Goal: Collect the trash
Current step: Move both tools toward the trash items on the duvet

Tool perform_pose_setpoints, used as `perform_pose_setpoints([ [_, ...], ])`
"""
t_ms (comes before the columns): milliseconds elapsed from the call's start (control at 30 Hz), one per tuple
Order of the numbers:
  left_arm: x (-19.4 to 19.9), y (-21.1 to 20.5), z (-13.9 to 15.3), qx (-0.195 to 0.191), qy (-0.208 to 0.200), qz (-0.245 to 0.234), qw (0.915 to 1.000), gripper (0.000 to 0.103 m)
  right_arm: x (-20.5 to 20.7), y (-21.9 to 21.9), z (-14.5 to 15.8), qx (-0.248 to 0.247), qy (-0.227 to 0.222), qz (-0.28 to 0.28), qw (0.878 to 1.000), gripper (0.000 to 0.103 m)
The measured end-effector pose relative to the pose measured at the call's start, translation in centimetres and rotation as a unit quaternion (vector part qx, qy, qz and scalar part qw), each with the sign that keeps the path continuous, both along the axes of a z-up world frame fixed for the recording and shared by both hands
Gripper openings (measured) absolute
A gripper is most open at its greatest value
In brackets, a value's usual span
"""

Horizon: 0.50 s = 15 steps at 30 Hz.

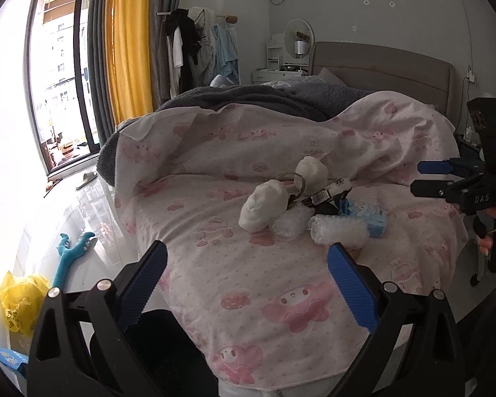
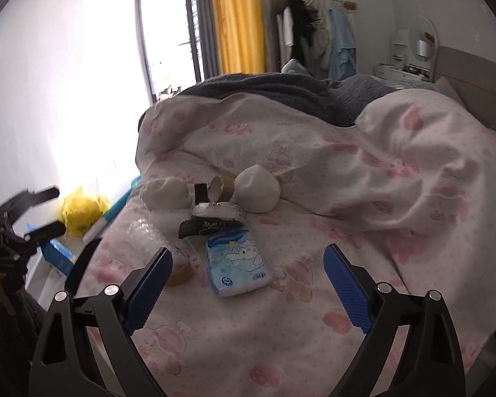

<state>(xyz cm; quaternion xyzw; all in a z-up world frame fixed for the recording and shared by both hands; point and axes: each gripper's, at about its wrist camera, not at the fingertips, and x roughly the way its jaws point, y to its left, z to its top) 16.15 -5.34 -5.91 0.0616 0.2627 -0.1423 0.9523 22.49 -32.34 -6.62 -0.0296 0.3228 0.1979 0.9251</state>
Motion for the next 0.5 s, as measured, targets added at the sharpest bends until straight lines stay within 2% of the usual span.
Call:
perform_pose_setpoints([
  [233,1.3,-2.7,0.1,-0.019,0.013,-0.033,0.9992,0.098,1.7,1.5,-2.2,-0.025,0.025,0.070,0.997,0.084],
  [500,2.3,-6.0,-0.5,-0.008,0.013,-0.055,0.9984,0.097,3.0,1.8,-4.0,-0.034,0.048,0.097,0.994,0.082],
])
